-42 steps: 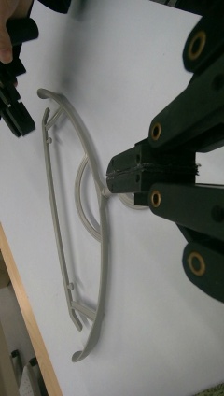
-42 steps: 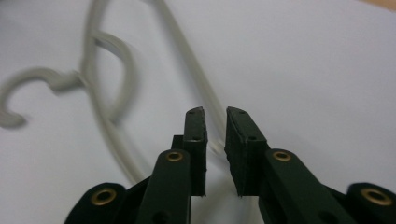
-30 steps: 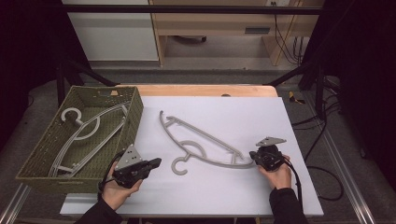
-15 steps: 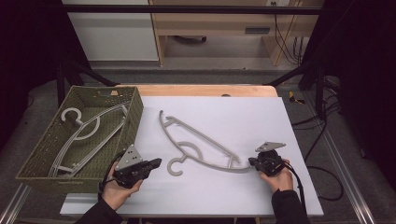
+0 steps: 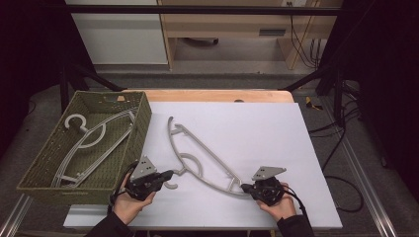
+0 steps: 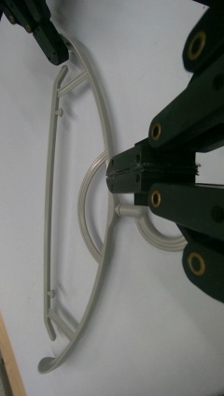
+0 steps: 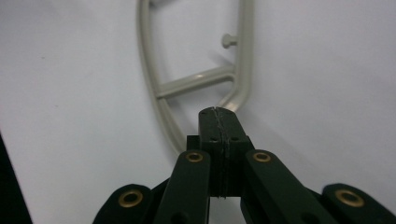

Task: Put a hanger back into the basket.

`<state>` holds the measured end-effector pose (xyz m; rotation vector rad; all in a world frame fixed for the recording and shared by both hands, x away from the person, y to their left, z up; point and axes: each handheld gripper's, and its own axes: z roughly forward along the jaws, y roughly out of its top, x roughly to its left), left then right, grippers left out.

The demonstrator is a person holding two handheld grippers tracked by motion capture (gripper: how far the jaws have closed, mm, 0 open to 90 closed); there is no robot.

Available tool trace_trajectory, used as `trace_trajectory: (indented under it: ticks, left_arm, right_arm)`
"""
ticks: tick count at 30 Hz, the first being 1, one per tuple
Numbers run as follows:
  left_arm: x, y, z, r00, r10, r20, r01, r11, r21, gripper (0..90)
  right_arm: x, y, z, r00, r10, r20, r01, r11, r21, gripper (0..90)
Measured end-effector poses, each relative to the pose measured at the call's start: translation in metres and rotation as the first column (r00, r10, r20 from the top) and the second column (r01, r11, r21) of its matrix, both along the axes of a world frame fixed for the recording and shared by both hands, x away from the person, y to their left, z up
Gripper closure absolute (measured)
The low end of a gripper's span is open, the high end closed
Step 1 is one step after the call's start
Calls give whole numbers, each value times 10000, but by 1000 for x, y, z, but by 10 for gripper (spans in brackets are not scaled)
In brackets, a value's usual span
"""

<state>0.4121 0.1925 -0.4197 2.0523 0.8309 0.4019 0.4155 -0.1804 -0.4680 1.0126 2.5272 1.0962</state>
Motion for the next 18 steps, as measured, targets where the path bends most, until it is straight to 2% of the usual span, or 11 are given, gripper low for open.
trace_trajectory:
  ticks: [2, 3, 7, 9, 11, 13, 17, 18]
  left_arm:
    - [1, -3, -4, 9999, 27, -160, -25, 9999, 97, 899]
    - [2, -5, -6, 9997, 51, -248, -48, 9999, 124, 899]
    - [4, -15, -11, 9990, 82, -447, -69, 9996, 292, 895]
    - [7, -19, -12, 9990, 54, -445, -37, 9992, 386, 887]
    - [11, -24, -13, 9992, 65, -391, -44, 9985, 537, 868]
    - [16, -29, -16, 9994, 147, -305, -121, 9965, 831, 811]
    - [34, -34, -28, 9980, 263, -568, -177, 9892, 1456, 726]
    - [36, -35, -30, 9977, 265, -618, -170, 9887, 1490, 730]
  right_arm:
    - [-3, 6, 0, 9998, 181, -65, -180, 9998, 111, 900]
    - [-4, 8, 0, 9996, 295, -33, -295, 9996, -48, 900]
    - [-2, 7, 0, 9999, 130, -20, -129, 9999, 39, 900]
    - [-1, 1, 4, 9991, -56, 422, 54, 10000, 52, 878]
    - [0, -5, 7, 9974, -269, 666, 253, 9994, 235, 847]
    - [1, -11, 9, 9950, -525, 850, 498, 9982, 329, 822]
    - [1, -18, 10, 9919, -745, 1026, 725, 9971, 230, 805]
    - [2, -20, 11, 9913, -788, 1058, 765, 9967, 259, 806]
